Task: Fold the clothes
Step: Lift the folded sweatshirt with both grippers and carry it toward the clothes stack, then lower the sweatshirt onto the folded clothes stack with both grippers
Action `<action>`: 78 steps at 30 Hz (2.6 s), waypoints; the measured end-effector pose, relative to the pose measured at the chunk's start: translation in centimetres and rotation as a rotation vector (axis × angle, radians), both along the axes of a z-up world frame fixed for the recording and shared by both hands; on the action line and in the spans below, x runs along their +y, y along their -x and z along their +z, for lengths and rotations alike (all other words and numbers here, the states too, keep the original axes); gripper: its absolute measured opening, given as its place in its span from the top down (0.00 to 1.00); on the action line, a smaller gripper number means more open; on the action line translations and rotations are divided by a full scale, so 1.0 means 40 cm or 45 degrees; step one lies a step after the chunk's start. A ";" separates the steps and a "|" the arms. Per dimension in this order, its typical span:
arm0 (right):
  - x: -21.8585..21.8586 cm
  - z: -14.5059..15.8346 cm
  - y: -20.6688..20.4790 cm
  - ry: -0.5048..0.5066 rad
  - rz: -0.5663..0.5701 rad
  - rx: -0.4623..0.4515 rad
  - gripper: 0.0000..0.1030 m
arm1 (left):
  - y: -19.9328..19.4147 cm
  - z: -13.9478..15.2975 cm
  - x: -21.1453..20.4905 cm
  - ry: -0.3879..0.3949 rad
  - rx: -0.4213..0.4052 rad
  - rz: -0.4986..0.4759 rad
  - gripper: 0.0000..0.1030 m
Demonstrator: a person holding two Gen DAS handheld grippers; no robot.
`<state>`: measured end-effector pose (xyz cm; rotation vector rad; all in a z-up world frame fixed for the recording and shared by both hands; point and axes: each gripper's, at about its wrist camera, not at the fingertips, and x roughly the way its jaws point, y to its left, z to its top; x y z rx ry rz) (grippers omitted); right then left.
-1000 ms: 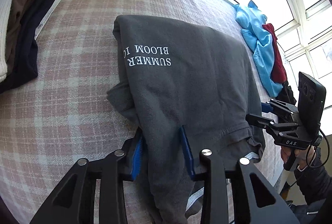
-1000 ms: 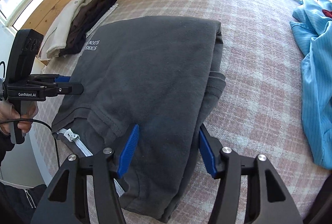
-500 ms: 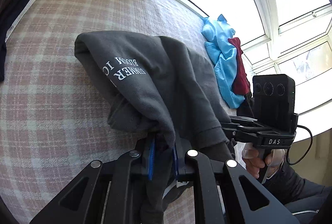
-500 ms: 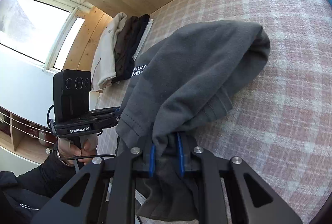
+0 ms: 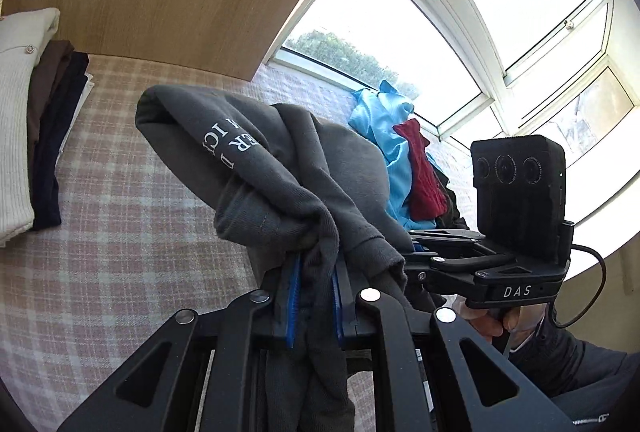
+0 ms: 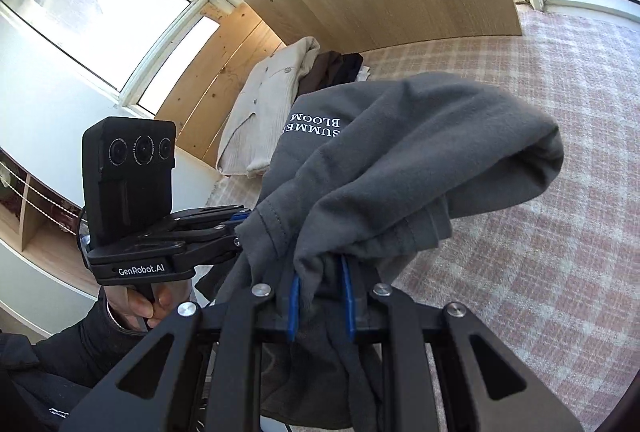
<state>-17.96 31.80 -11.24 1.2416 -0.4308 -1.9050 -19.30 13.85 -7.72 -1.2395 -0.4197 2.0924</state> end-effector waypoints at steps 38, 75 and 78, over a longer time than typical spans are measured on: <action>-0.900 0.053 0.337 -0.369 0.089 0.267 0.85 | 0.457 -0.060 -0.725 0.199 0.071 0.002 0.90; -0.788 -0.073 0.207 -0.706 0.150 0.268 0.81 | 0.249 -0.078 -0.875 0.359 0.036 0.099 0.94; -0.774 0.008 0.214 -0.617 0.149 0.314 0.81 | 0.274 0.031 -0.853 0.326 0.172 0.091 0.92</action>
